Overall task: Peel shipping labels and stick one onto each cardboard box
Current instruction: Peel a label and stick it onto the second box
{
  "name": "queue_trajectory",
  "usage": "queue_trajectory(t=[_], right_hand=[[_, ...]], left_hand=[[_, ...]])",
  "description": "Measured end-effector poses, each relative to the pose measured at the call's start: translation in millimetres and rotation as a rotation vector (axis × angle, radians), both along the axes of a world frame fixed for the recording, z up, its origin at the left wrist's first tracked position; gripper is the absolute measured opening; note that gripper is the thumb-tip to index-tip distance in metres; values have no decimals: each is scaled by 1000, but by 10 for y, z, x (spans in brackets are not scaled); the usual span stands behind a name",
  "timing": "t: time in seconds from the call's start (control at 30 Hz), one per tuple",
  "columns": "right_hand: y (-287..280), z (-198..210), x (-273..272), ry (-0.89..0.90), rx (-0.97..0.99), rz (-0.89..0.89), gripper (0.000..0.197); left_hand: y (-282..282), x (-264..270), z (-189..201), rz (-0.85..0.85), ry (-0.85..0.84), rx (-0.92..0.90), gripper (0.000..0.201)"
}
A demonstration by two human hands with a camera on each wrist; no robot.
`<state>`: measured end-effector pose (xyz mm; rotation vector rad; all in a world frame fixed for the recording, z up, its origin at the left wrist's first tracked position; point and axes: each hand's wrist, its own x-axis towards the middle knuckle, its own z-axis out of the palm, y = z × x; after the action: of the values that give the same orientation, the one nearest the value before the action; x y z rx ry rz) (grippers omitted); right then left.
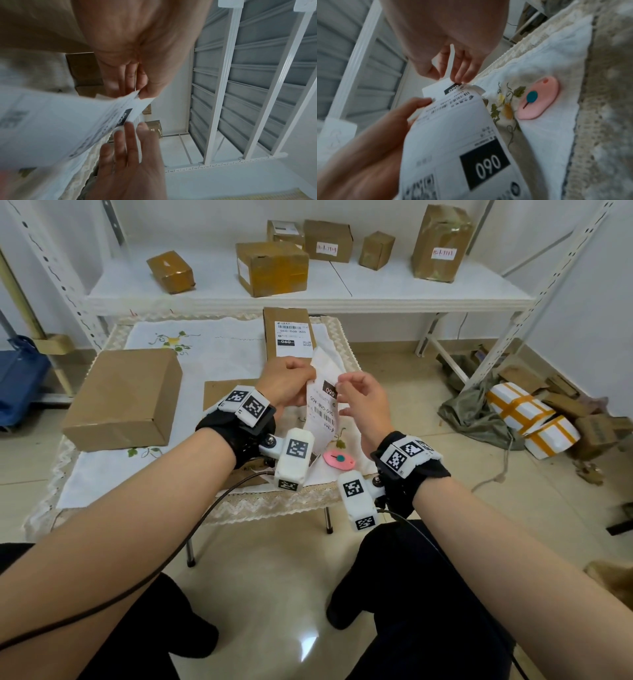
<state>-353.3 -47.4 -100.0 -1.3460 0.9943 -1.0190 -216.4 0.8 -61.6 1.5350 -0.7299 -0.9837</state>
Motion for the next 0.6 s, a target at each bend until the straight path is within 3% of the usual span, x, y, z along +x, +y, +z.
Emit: queue_trajectory(t=[0.17, 0.27, 0.4, 0.6], right_hand=[[-43, -76, -28, -32, 178, -156, 23], [-11, -86, -63, -68, 279, -46, 14], [61, -129, -142, -82, 347, 105, 27], [159, -84, -218, -79, 387, 258, 11]], left_hand=[[66, -15, -73, 24, 44, -25, 19], [115, -28, -100, 21, 46, -33, 19], [169, -8, -139, 7, 59, -46, 17], [195, 37, -169, 50, 144, -84, 18]])
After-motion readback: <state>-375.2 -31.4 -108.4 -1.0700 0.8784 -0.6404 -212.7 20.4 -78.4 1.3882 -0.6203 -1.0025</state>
